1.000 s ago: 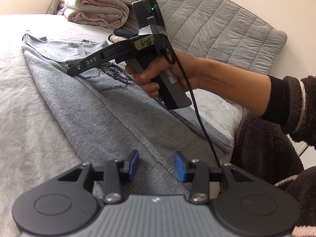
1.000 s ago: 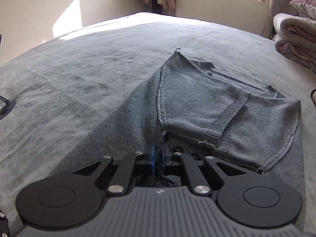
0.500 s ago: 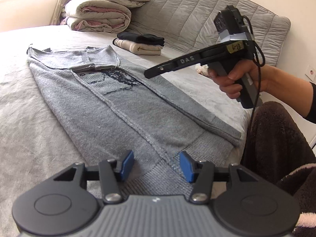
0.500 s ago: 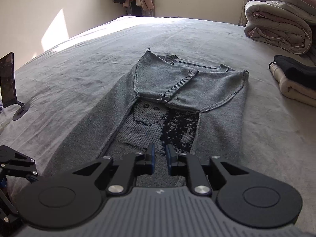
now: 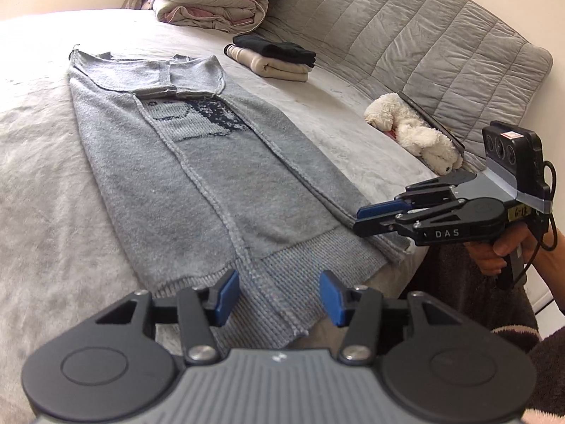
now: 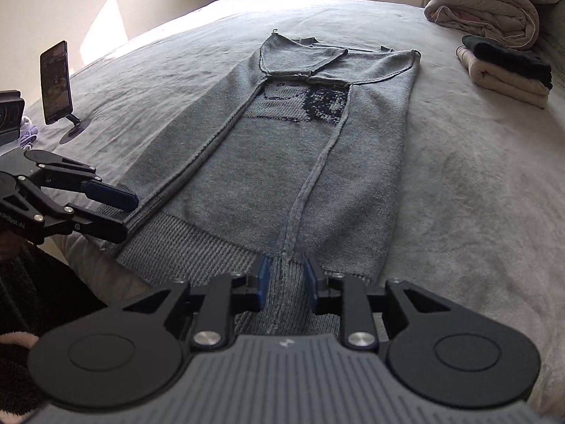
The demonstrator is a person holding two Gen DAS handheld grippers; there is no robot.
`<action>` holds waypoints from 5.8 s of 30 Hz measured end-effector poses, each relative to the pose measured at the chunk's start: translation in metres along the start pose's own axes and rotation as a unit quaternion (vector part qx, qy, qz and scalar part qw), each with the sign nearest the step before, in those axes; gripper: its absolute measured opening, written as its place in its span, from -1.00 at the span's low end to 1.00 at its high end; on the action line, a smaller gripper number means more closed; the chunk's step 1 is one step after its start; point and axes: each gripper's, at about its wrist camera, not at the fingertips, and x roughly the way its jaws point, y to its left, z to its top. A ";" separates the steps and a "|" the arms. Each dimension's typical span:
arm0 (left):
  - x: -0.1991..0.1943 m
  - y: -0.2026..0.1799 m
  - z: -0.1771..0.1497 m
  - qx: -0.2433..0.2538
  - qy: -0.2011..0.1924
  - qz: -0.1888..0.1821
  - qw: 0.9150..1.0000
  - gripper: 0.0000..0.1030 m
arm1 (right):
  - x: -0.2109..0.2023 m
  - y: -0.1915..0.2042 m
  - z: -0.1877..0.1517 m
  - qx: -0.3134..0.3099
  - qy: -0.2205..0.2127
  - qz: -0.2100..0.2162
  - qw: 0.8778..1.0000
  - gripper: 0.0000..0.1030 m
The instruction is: Fold clothes
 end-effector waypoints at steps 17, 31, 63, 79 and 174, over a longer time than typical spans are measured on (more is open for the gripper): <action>-0.034 -0.011 0.002 -0.056 -0.023 0.042 0.997 0.03 | -0.023 -0.021 -0.016 0.080 -0.046 0.081 0.992 -0.31; -0.046 0.065 -0.022 -0.251 -0.003 -0.002 0.968 0.00 | -0.033 -0.097 -0.042 0.230 0.009 0.124 0.965 -0.28; -0.001 0.099 -0.023 -0.376 -0.058 -0.220 0.898 -0.64 | 0.000 -0.106 -0.002 0.295 -0.006 0.296 0.908 -0.74; 0.033 0.164 0.007 -0.459 -0.120 -0.184 0.861 -0.61 | 0.080 -0.146 0.035 0.375 -0.001 0.288 0.881 -0.74; -0.005 0.146 0.059 -0.139 -0.041 0.048 0.988 -0.57 | 0.053 -0.120 0.083 0.066 -0.130 0.038 0.989 -0.29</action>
